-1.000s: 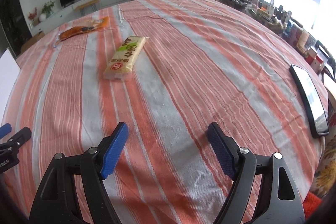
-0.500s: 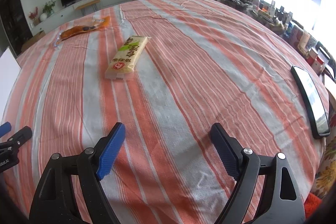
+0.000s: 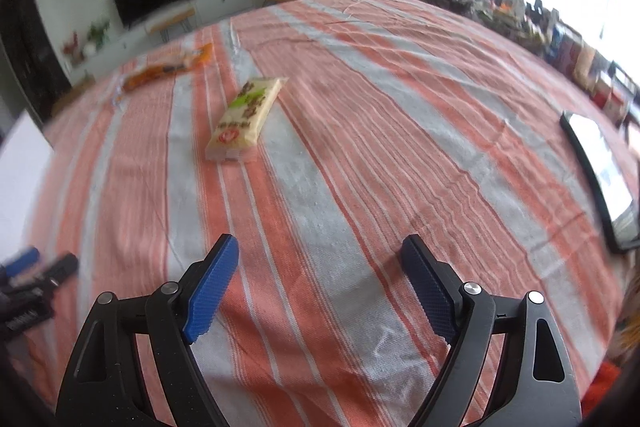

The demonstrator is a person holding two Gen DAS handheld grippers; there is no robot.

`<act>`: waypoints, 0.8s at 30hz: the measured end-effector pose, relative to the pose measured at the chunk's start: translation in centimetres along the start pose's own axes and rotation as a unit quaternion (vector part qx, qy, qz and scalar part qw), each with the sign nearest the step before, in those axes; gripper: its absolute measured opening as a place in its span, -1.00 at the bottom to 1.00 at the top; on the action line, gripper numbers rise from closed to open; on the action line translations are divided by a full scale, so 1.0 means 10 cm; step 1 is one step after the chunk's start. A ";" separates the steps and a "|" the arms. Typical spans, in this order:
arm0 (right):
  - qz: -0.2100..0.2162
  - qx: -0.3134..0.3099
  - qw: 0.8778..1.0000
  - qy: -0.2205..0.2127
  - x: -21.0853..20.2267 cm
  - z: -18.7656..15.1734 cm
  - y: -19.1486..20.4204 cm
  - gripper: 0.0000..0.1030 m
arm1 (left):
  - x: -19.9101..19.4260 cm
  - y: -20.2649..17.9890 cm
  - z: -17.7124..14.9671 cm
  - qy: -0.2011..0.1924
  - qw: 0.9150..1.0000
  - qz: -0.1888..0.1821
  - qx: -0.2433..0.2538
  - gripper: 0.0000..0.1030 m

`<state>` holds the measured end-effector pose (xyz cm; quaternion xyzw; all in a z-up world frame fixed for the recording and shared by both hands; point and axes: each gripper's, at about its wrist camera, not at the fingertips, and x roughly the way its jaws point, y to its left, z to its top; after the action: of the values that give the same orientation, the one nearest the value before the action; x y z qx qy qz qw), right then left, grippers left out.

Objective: Organize snacks
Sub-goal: 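Move both tools back above the remaining snacks on the table, then grasp the white rice-cracker bar with the right gripper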

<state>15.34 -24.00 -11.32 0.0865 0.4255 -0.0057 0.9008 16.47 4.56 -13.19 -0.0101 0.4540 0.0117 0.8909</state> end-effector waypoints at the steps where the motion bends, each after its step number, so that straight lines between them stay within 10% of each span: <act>1: 0.013 0.019 1.000 -0.003 -0.02 0.01 -0.06 0.65 | 0.00 0.00 0.00 0.000 1.000 0.000 0.000 1.00; 9: 0.035 -0.005 0.999 0.034 0.30 0.58 0.35 0.65 | 0.00 0.00 0.00 0.000 1.000 0.000 0.000 1.00; 17: -0.046 -0.068 0.995 0.054 0.86 0.77 0.81 0.58 | 0.00 0.00 0.00 0.000 1.000 0.000 0.000 1.00; 20: -0.048 -0.071 0.996 0.026 0.77 0.71 0.73 -0.26 | 0.00 0.00 0.00 0.000 1.000 0.000 0.001 1.00; 24: -0.041 -0.082 0.996 0.023 0.68 0.67 0.61 -0.27 | 0.00 0.00 0.00 0.000 1.000 0.000 0.001 1.00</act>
<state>25.33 -18.62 -11.49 -0.0050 0.4483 -0.0057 0.8939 16.45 4.56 -13.24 -0.0097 0.4539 0.0111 0.8909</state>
